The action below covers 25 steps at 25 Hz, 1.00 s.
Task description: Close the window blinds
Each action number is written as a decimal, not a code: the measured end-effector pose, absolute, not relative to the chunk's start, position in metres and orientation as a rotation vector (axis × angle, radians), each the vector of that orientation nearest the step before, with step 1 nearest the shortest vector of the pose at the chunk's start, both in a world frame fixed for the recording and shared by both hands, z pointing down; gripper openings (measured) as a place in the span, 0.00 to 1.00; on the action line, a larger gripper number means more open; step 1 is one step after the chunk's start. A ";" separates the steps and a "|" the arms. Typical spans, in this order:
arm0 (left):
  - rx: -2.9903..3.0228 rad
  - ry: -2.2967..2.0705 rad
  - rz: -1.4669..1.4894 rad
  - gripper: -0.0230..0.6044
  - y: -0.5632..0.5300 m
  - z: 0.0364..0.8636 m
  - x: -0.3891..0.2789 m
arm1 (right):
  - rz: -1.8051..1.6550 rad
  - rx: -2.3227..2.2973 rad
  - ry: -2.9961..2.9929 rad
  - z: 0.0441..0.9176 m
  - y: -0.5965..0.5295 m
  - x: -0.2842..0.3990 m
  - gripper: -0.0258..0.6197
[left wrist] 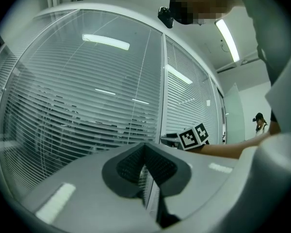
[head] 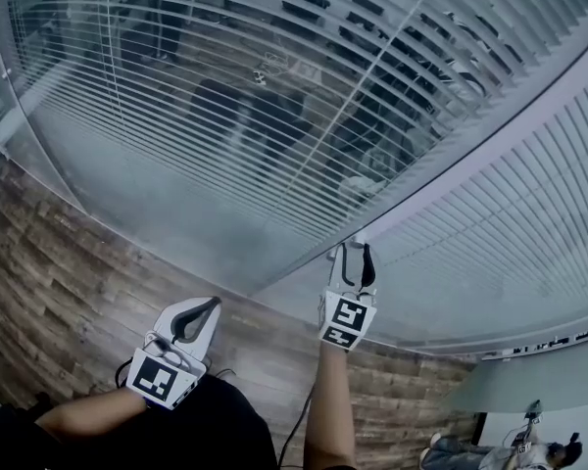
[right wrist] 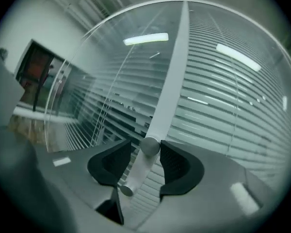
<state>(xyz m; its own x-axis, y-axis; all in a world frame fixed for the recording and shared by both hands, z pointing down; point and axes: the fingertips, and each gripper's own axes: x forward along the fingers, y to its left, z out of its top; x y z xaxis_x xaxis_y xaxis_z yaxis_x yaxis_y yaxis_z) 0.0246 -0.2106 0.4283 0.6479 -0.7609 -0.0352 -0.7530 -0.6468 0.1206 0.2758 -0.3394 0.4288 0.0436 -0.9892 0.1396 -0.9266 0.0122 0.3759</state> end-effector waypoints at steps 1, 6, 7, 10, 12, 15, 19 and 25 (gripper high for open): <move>2.762 -1.270 -0.125 0.04 -0.209 0.429 0.026 | -0.291 1.918 -1.862 0.431 -0.341 0.275 0.31; 2.749 -1.274 -0.118 0.04 -0.206 0.432 0.027 | -0.324 1.924 -1.774 0.431 -0.346 0.284 0.24; 2.744 -1.279 -0.113 0.04 -0.206 0.432 0.026 | -0.257 1.972 -1.845 0.430 -0.346 0.286 0.24; 2.741 -1.289 -0.115 0.04 -0.206 0.431 0.025 | 0.021 2.150 -2.108 0.430 -0.346 0.292 0.24; 2.742 -1.290 -0.115 0.04 -0.205 0.431 0.024 | 0.364 2.288 -2.336 0.430 -0.346 0.298 0.24; 2.737 -1.299 -0.118 0.04 -0.205 0.430 0.023 | 0.897 2.407 -2.565 0.429 -0.347 0.303 0.24; 2.739 -1.299 -0.122 0.04 -0.204 0.428 0.023 | 0.869 2.364 -2.585 0.427 -0.347 0.303 0.25; 2.735 -1.295 -0.108 0.04 -0.201 0.432 0.022 | 0.150 2.141 -2.246 0.427 -0.335 0.296 0.28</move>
<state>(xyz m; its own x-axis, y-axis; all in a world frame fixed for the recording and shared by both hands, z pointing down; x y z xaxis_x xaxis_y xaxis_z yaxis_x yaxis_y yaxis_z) 0.0219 -0.2006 0.4325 0.6329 -0.7741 -0.0157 -0.7660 -0.6289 0.1332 0.2958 -0.3353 0.4269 -0.0500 -0.9945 0.0918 -0.9979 0.0460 -0.0460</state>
